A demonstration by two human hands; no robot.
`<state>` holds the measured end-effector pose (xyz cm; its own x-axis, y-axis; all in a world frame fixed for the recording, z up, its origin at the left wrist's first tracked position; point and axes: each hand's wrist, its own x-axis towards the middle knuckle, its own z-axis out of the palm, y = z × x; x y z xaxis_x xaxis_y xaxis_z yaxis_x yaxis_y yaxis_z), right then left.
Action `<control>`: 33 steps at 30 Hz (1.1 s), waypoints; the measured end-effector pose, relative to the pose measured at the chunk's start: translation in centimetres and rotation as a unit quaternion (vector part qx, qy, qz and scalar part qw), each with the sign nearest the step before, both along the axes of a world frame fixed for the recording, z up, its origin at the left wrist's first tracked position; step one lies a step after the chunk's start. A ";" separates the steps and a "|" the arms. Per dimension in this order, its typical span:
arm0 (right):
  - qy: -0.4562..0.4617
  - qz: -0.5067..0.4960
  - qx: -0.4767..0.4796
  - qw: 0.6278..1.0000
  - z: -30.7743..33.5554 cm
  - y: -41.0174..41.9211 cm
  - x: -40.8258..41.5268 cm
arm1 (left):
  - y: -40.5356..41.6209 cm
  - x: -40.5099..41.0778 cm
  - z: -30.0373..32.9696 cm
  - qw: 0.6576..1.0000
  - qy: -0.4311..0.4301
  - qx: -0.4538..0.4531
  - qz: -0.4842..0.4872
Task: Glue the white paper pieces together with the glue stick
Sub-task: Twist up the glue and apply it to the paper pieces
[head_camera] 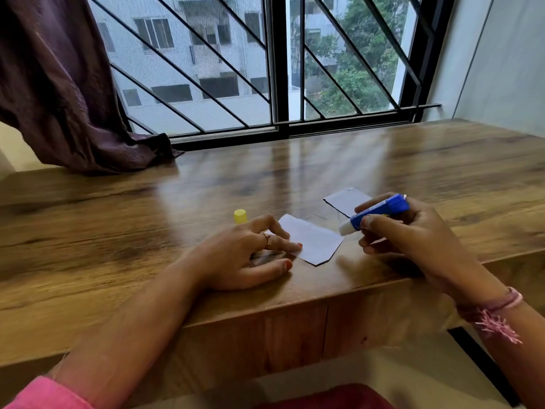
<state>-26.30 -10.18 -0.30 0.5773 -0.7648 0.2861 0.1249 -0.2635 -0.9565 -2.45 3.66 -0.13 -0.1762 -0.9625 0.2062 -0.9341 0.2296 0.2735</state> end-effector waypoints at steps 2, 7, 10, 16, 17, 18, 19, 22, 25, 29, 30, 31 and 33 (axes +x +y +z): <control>0.017 -0.015 0.005 1.000 0.0 -0.1 0.1 | 0.0 0.0 0.0 1.000 -0.002 0.003 0.005; 0.066 -0.052 -0.034 0.996 0.2 -0.7 0.9 | -0.1 -0.1 0.0 1.000 -0.010 0.005 0.009; 0.083 -0.063 -0.056 0.993 0.1 -0.9 1.4 | -0.1 -0.2 0.0 1.000 -0.005 0.005 0.010; 0.146 -0.095 -0.162 0.971 -0.2 -0.9 1.3 | -0.2 -0.3 0.1 1.000 0.004 0.008 0.013; 0.153 -0.099 -0.173 0.968 -0.1 -0.9 1.3 | -0.1 -0.3 0.1 1.000 0.006 0.007 0.014; 0.162 -0.101 -0.186 0.964 -0.1 -0.9 1.3 | -0.1 -0.4 0.1 1.000 0.009 0.005 0.016; 0.171 -0.100 -0.199 0.960 -0.1 -0.8 1.3 | -0.1 -0.4 0.1 1.000 0.011 0.003 0.017; 0.187 -0.087 -0.218 0.954 0.1 -0.6 1.3 | -0.1 -0.5 0.1 1.000 0.013 0.004 0.021; 0.175 -0.108 -0.206 0.957 0.1 -0.9 1.3 | -0.1 -0.5 0.2 1.000 0.015 0.005 0.023; 0.183 -0.085 -0.217 0.955 0.0 -0.7 1.2 | 0.0 -0.5 0.2 1.000 0.015 0.006 0.023; 0.183 -0.080 -0.218 0.955 0.0 -0.8 1.1 | 0.0 -0.5 0.2 1.000 0.016 0.006 0.023; 0.180 -0.084 -0.215 0.956 0.0 -0.9 1.1 | 0.0 -0.5 0.1 1.000 0.017 0.006 0.023; 0.172 -0.101 -0.207 0.958 0.1 -1.0 1.2 | -0.1 -0.5 0.1 1.000 0.016 0.007 0.023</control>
<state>-25.12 -11.21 -0.23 0.5445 -0.7323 0.4090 -0.2712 -0.6151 -0.7403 -2.92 3.59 -0.03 -0.1255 -0.9723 0.1970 -0.9342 0.1826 0.3065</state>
